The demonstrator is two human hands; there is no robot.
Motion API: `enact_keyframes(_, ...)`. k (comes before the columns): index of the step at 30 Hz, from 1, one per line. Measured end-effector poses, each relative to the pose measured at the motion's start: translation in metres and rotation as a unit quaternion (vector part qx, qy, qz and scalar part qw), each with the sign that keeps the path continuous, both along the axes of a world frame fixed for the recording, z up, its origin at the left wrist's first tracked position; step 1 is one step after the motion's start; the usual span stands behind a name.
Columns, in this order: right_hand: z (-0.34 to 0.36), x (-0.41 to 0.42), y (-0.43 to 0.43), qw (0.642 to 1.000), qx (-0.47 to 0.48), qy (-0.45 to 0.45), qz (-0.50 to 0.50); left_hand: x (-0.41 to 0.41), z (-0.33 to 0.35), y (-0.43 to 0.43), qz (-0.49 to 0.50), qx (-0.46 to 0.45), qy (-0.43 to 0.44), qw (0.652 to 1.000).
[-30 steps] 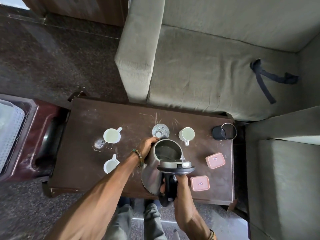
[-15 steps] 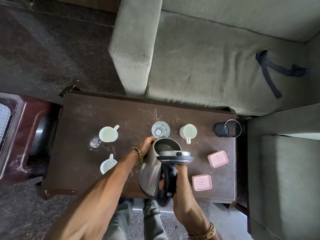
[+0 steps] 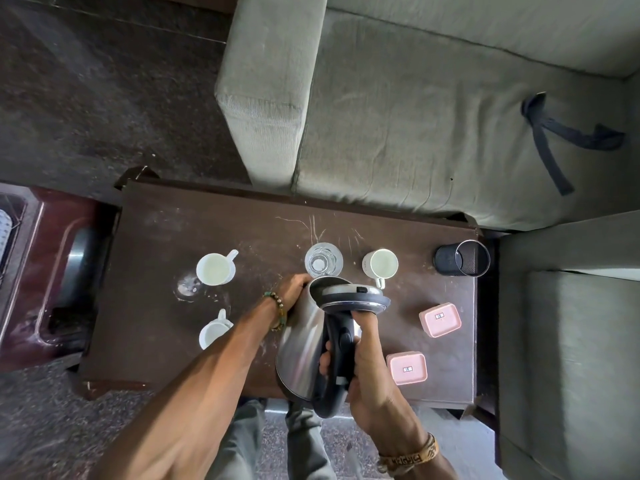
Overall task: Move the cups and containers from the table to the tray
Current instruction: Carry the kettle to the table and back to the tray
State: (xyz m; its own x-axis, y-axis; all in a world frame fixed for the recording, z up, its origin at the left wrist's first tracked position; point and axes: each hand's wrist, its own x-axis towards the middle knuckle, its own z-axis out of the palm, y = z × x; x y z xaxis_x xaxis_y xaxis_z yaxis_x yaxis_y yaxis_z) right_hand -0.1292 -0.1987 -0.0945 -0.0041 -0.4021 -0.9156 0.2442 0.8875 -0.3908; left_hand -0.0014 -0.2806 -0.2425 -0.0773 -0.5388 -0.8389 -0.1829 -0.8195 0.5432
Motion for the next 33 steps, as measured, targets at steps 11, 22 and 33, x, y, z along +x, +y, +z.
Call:
enact_keyframes(11, 0.004, -0.001, -0.013, 0.999, -0.022, -0.023, 0.022, -0.001, -0.007, -0.002, -0.031, 0.057, 0.019, 0.998)
enact_keyframes(22, 0.002, 0.000, -0.012, 1.000, 0.022, -0.006, -0.003, 0.000, -0.017, 0.004, -0.002, 0.098, 0.009, 0.995)
enact_keyframes(33, 0.009, 0.003, -0.017, 1.000, 0.016, -0.023, 0.003, 0.002, -0.009, 0.001, -0.013, 0.117, 0.010, 0.993)
